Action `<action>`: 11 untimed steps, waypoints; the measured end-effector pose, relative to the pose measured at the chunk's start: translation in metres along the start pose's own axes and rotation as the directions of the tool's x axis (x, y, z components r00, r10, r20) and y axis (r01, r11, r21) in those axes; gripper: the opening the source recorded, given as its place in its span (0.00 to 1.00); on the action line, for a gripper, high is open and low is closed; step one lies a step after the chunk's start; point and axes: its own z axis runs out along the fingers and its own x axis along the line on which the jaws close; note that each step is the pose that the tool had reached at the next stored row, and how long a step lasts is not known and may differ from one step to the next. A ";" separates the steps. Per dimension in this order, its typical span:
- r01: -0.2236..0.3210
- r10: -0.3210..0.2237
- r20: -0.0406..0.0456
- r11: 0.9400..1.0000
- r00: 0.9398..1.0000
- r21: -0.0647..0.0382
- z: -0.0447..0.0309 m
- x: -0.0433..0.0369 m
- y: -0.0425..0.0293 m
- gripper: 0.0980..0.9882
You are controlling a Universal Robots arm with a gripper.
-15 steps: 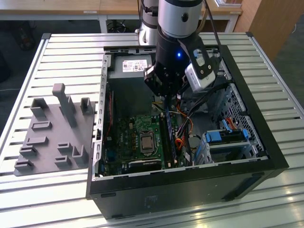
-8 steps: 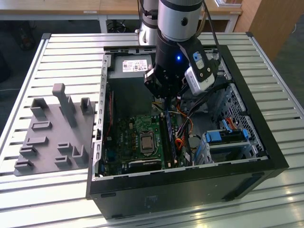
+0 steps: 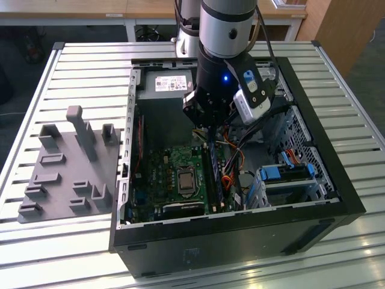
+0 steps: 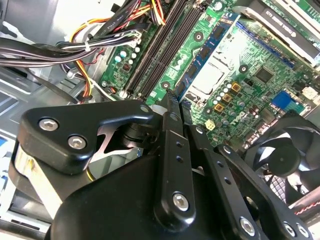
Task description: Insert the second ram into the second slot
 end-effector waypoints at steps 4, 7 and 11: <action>0.000 0.000 0.000 1.000 1.000 0.000 0.0031 0.0001 -0.0001 0.04; 0.000 0.000 0.000 1.000 1.000 0.000 0.0048 0.0001 0.0000 0.04; 0.000 0.000 0.000 1.000 1.000 0.000 0.0067 0.0001 -0.0001 0.04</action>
